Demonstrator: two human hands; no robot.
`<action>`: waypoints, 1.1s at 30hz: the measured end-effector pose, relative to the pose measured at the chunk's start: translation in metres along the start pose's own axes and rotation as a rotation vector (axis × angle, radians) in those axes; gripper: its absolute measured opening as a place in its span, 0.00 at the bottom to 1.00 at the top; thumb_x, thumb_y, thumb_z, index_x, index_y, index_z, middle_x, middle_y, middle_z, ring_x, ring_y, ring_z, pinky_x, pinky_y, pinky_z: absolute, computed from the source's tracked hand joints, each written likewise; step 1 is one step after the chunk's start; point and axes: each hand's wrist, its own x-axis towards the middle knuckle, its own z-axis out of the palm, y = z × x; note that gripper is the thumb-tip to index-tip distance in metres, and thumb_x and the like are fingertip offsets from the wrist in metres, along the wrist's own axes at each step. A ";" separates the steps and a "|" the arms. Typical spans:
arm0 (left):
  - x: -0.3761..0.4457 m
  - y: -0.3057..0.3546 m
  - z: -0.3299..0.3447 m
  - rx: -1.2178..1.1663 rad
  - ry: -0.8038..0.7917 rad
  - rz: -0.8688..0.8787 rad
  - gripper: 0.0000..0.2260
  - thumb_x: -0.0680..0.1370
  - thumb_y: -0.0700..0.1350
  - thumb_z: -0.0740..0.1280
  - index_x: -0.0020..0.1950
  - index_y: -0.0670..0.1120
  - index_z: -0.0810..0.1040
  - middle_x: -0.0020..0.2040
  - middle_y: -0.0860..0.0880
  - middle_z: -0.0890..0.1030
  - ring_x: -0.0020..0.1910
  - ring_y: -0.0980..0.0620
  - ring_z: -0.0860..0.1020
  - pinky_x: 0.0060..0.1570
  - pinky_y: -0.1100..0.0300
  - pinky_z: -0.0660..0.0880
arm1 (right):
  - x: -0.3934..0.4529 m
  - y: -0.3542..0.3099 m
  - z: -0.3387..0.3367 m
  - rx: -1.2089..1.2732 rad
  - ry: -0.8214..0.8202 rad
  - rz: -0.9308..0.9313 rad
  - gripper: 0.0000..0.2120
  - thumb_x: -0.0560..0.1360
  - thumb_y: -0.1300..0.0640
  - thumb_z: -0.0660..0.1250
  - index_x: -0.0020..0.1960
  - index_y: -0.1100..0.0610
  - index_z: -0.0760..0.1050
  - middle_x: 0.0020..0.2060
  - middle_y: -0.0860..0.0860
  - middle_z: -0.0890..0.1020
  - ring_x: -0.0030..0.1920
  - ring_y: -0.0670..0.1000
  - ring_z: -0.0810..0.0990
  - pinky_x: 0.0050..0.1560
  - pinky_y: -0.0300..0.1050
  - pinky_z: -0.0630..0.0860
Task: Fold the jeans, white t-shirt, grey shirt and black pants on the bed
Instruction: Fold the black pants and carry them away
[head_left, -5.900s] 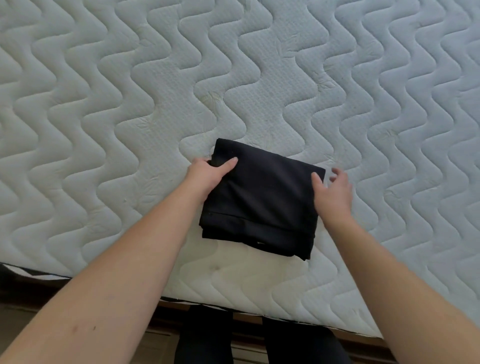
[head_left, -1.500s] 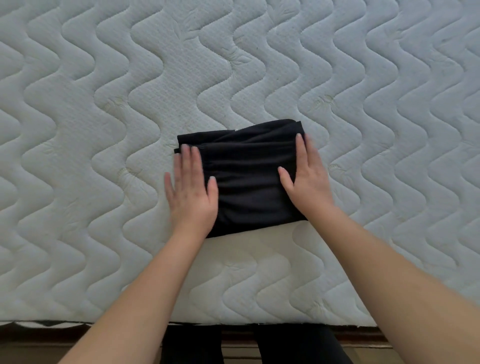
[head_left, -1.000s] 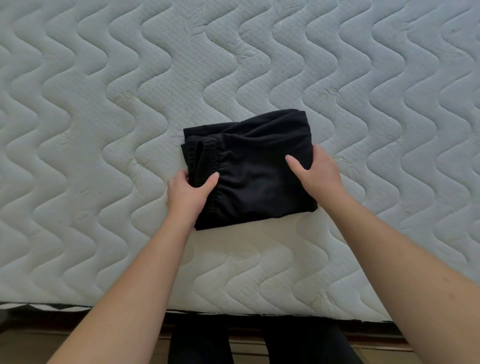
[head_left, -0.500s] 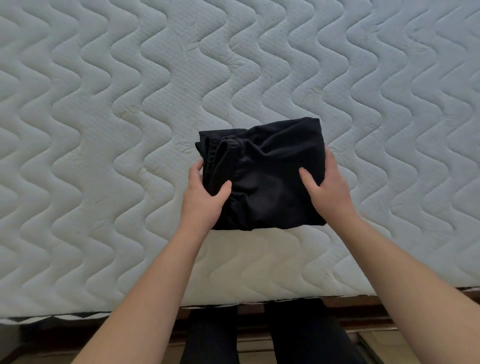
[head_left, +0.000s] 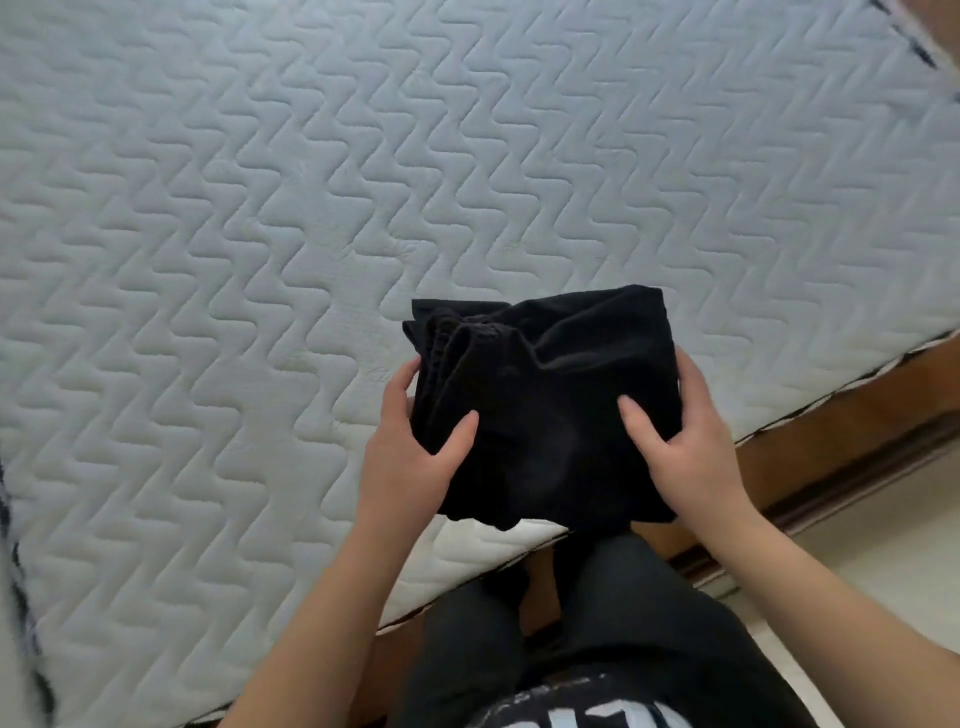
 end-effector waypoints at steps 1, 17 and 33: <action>-0.008 0.011 -0.004 0.007 -0.030 0.025 0.28 0.74 0.52 0.73 0.69 0.66 0.63 0.50 0.71 0.78 0.49 0.69 0.79 0.41 0.77 0.73 | -0.015 -0.009 -0.008 -0.007 0.037 0.000 0.29 0.77 0.50 0.69 0.74 0.44 0.62 0.61 0.31 0.73 0.60 0.30 0.72 0.55 0.21 0.67; -0.042 0.148 0.113 0.178 -0.552 0.334 0.26 0.74 0.54 0.73 0.64 0.73 0.65 0.51 0.65 0.82 0.48 0.66 0.81 0.41 0.67 0.76 | -0.138 0.009 -0.173 0.050 0.582 0.124 0.26 0.78 0.50 0.68 0.72 0.38 0.63 0.59 0.24 0.73 0.60 0.29 0.73 0.55 0.21 0.67; -0.037 0.246 0.252 0.242 -0.534 0.395 0.26 0.73 0.56 0.73 0.64 0.75 0.64 0.50 0.70 0.80 0.48 0.71 0.79 0.32 0.74 0.74 | -0.076 0.065 -0.293 0.073 0.653 0.182 0.29 0.79 0.48 0.65 0.76 0.43 0.58 0.64 0.34 0.74 0.61 0.35 0.74 0.61 0.30 0.71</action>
